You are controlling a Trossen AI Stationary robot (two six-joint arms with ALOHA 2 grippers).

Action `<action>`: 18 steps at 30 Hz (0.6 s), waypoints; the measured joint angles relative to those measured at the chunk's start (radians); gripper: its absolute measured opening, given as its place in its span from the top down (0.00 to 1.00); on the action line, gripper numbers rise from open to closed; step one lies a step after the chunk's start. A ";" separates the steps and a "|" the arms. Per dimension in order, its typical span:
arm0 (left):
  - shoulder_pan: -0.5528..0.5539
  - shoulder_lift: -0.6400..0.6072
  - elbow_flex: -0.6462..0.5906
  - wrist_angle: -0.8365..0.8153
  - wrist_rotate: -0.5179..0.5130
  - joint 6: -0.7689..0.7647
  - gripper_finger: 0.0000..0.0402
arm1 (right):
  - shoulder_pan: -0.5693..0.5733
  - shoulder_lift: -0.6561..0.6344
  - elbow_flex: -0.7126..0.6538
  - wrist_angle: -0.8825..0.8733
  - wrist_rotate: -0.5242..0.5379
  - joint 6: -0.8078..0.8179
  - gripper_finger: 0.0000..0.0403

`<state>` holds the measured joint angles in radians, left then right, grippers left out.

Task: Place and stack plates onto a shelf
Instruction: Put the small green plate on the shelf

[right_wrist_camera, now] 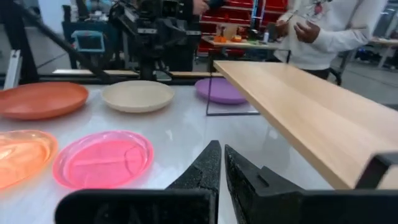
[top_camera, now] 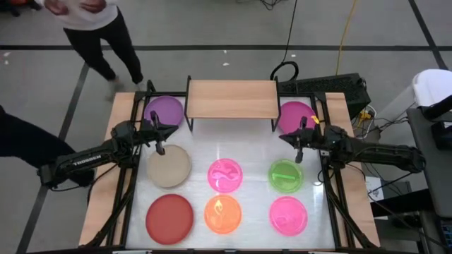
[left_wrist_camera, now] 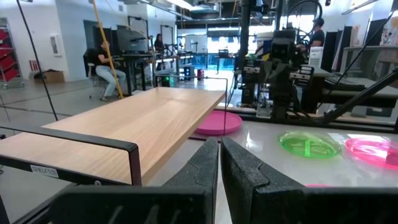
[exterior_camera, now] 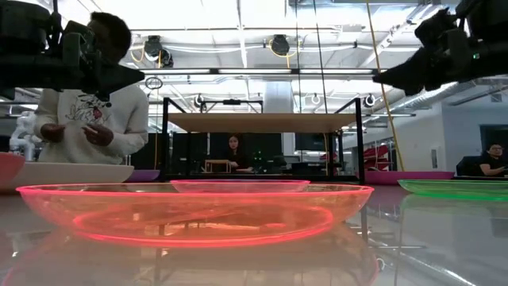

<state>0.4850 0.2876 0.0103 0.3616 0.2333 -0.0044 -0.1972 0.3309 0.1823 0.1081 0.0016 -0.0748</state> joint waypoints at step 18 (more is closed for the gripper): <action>0.000 0.000 0.000 0.001 0.000 0.000 0.94 | 0.187 0.381 0.187 -0.138 0.211 -0.040 0.98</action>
<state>0.4848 0.2878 0.0103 0.3626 0.2336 -0.0046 -0.0100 0.7123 0.3693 -0.0301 0.2131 -0.1151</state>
